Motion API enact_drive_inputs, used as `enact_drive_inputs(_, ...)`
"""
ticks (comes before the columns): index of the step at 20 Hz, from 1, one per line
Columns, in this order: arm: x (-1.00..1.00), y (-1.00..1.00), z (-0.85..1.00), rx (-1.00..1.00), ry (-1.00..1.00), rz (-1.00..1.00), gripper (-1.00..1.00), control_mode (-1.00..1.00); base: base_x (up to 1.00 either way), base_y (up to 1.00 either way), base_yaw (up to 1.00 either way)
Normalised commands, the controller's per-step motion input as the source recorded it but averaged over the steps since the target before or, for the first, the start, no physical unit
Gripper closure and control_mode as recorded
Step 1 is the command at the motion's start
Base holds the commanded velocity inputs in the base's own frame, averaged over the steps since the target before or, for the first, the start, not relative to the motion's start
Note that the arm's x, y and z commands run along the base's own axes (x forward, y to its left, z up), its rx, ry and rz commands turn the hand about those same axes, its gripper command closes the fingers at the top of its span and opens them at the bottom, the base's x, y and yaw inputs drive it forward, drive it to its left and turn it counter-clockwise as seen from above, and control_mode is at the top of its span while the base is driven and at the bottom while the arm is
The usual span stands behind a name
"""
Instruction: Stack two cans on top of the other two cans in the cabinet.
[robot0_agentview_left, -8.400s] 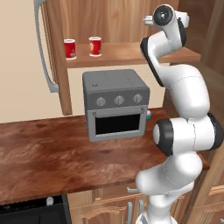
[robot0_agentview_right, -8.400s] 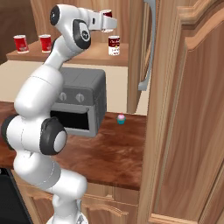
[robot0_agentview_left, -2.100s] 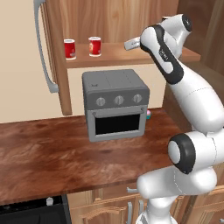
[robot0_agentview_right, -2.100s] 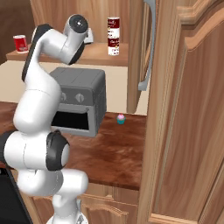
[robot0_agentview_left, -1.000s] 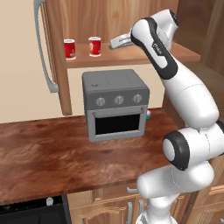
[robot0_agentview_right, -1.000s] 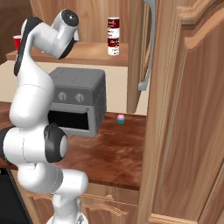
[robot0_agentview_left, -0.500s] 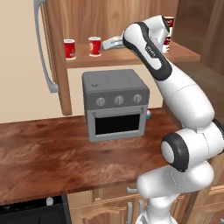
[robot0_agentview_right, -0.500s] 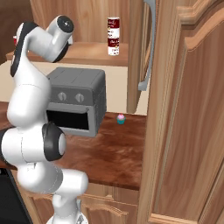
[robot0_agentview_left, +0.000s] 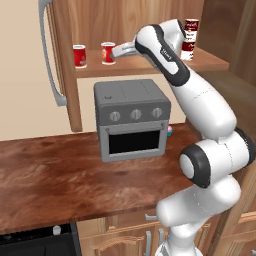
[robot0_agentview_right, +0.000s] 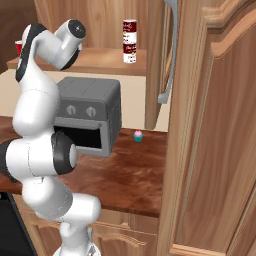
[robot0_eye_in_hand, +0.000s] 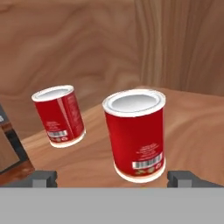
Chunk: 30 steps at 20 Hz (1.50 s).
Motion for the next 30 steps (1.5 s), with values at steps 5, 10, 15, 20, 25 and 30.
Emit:
enact_drive_inputs(5, 0.27, 0.07, -0.01, 0.00, 0.01, 0.09, -1.00, -1.00, 0.00, 0.00, 0.00)
enact_drive_inputs(10, 0.19, 0.08, -0.01, -0.03, 0.02, 0.07, -1.00, -1.00, 0.00, 0.00, 0.00)
enact_drive_inputs(15, 0.11, 0.08, 0.00, -0.05, 0.02, 0.03, -1.00, -1.00, 0.00, 0.00, 0.00)
enact_drive_inputs(20, 0.01, 0.12, -0.02, -0.03, 0.00, 0.01, -1.00, -1.00, 0.00, 0.00, 0.00)
enact_drive_inputs(25, 0.08, 0.15, -0.08, -0.02, 0.00, 0.00, -1.00, -1.00, 0.00, 0.00, 0.00)
enact_drive_inputs(30, 0.13, 0.06, -0.11, -0.01, 0.00, 0.00, -1.00, -1.00, 0.00, 0.00, 0.00)
